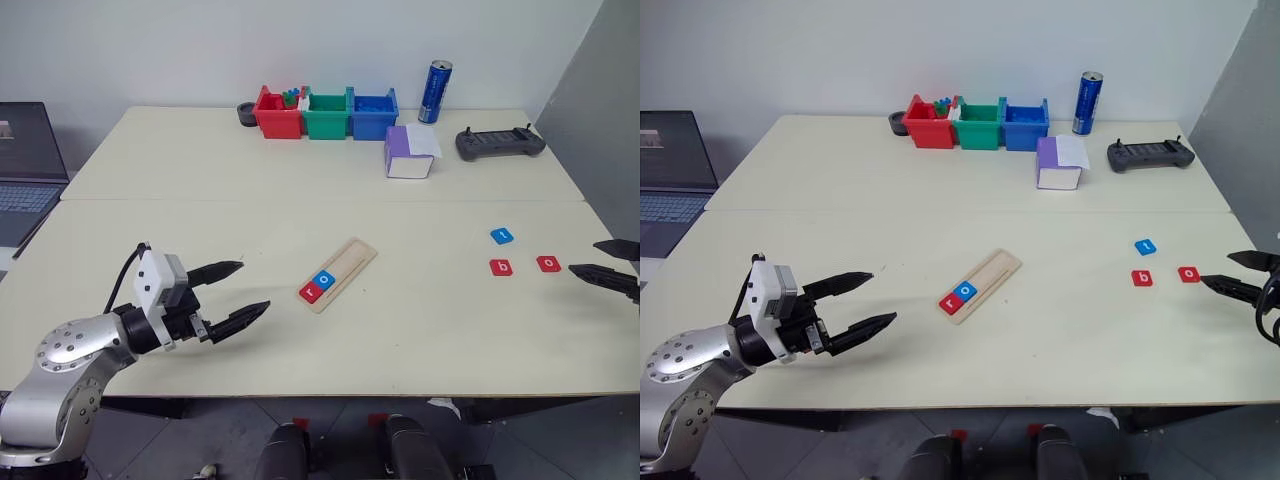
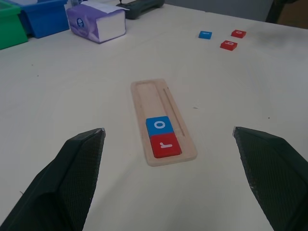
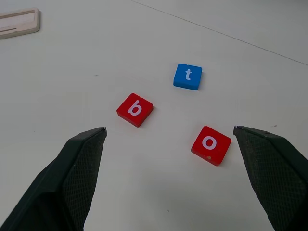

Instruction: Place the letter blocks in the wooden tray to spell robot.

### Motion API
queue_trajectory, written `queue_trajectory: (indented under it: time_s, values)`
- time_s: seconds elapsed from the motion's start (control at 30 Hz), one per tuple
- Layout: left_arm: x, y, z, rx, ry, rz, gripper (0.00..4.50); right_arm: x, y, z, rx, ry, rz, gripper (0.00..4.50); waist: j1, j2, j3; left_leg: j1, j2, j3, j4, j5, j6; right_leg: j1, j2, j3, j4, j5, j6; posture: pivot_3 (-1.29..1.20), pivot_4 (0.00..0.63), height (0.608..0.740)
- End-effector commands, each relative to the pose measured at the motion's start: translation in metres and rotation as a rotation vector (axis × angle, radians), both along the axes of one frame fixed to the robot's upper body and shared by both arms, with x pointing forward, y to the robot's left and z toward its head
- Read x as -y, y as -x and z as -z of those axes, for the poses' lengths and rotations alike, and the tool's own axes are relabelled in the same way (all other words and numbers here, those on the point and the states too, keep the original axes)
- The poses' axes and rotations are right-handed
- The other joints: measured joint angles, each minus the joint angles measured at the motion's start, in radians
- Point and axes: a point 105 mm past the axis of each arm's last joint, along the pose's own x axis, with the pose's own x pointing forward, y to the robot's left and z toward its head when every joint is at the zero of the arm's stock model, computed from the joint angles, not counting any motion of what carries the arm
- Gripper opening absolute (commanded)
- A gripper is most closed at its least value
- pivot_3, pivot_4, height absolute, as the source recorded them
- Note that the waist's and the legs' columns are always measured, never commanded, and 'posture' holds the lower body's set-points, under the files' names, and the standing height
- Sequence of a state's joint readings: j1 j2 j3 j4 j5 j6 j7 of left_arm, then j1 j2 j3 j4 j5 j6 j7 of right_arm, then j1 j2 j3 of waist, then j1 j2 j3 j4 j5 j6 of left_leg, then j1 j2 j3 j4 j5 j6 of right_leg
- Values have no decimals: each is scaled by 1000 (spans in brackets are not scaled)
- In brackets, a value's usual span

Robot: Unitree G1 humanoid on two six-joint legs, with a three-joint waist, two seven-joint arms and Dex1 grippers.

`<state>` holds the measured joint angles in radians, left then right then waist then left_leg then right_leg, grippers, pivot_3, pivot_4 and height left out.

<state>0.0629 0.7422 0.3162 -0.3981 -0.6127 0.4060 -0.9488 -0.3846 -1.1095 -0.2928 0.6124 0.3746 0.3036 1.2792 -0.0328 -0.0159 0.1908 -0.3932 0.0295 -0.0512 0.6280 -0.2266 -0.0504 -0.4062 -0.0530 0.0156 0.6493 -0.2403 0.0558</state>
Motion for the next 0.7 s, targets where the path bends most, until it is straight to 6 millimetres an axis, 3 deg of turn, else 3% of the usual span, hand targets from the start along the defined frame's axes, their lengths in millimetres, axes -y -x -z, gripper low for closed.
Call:
queue_trajectory:
  time_s: [0.03, 0.33, 0.7]
  values:
    - [3, 1, -7, 35, -1, 16, 4500, -2, -2, -11, 42, 3, -6, 4487, 0, 0, 0, 0, 0, 0, 0, 0, 0, 0, 0, 0, 0, 0, 0, 0, 150, 740]
    - [-3, -1, -5, -2, 8, -10, 4500, -5, -3, -12, 41, 12, -16, 4487, -2, 0, 0, 0, 0, 0, 0, 0, 0, 0, 0, 1, 0, 3, 4, 0, 150, 740]
    - [-3, -4, -2, -8, -12, -11, 4500, -25, -4, -13, 29, 5, -100, 4487, 0, 0, 0, 0, 0, 0, 1, 0, 0, 0, 0, 0, 0, 3, 4, 0, 150, 740]
